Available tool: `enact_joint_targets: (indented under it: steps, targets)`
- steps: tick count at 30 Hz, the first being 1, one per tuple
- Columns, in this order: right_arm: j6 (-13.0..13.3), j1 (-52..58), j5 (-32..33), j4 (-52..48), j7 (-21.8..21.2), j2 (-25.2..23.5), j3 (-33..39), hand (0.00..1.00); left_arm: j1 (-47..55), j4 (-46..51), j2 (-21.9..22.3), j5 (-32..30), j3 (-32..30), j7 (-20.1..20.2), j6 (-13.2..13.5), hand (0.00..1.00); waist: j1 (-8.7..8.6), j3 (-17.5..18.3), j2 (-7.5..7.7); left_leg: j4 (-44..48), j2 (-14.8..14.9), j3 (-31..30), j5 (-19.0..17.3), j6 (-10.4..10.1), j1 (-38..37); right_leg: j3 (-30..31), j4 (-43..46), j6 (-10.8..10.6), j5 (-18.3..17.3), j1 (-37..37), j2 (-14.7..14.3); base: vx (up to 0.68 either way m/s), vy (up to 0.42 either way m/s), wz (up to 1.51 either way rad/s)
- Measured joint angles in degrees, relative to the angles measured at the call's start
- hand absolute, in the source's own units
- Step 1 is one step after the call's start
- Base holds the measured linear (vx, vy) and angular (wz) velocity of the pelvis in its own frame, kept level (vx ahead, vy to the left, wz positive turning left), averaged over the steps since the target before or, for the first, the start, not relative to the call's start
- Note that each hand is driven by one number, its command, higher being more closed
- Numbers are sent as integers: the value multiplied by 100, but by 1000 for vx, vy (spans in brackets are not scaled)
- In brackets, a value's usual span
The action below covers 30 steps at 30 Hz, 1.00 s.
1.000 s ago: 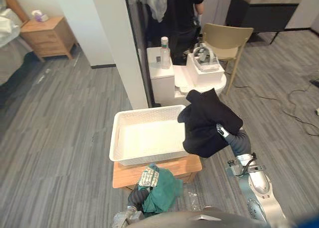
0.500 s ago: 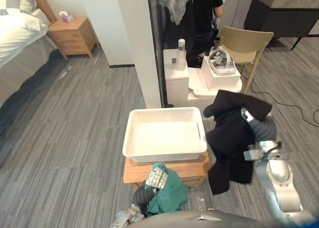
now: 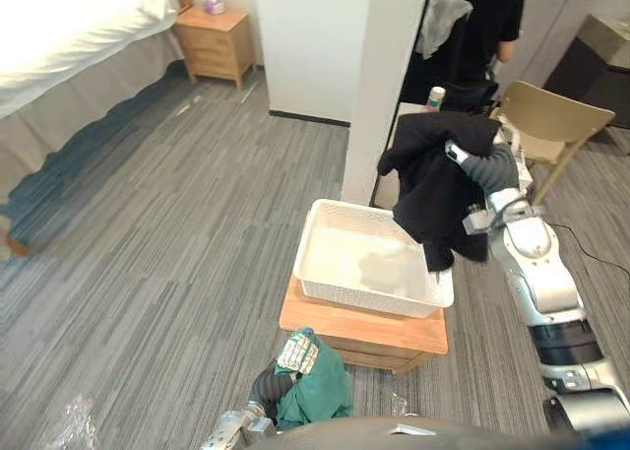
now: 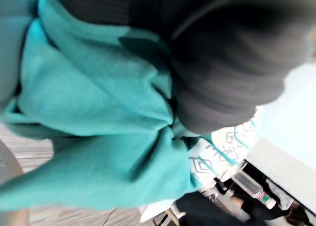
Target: Tidy the bed and pick cloth on bed and put in laundry
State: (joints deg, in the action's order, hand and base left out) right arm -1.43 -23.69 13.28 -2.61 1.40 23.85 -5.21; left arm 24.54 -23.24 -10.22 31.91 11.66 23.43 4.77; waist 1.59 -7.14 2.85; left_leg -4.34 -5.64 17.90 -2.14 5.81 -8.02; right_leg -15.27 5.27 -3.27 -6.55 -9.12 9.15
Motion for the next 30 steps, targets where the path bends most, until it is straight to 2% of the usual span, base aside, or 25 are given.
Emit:
enact_joint_targets:
  steps: [2, 5, 12, 17, 24, 28, 30]
  targets:
    - [-198, -316, 0, 175, -3, 5, -70, 100, 14, -22, 37, -3, -56, 8, 0, 100, 114, 16, 17, -75, -23, -18, 68, 12, -15, 16, -161, -17, 20, -67, -18, 60, -46, 6]
    - [-472, -795, 5, 497, -9, 144, -250, 100, 17, -33, 80, -66, -98, 24, 0, 100, 129, 16, 21, -117, -27, -115, 145, 29, -31, 15, -286, -18, 28, -156, -61, 45, -76, 14]
    - [-887, -1368, 106, 1143, 64, 208, -432, 100, 3, -32, 138, -281, -121, 47, 7, 100, 202, 20, 21, -125, 86, -166, 228, -87, -23, 13, -334, -15, 26, -193, -172, 23, -89, 3]
    - [-983, -1372, 260, 1387, 177, 208, -447, 100, -7, -32, 229, -439, -184, 44, -17, 100, 225, 24, 4, -157, 158, -271, 311, -145, 34, -33, -332, 22, 3, -185, -248, -41, -77, 11]
    - [-919, -1271, 344, 1589, 358, 177, -434, 100, -63, -30, 255, -446, -265, 26, -190, 100, 200, -35, -177, -163, 277, -295, 418, -241, 271, -58, -321, 88, 36, 10, -355, -77, -46, 3]
    - [-871, -943, 338, 1758, 422, -101, -385, 100, -138, 17, 224, -436, -274, -6, -254, 100, 201, -125, -248, -163, 343, -290, 548, -234, 466, -56, -328, 164, 118, 232, -423, -20, -11, -1]
    - [-856, -909, 327, 2067, 441, -273, -348, 100, -272, 99, 222, -435, -268, -18, -302, 100, 208, -304, -307, -163, 377, -292, 615, -255, 518, -57, -325, 196, 154, 283, -456, -38, -26, 1]
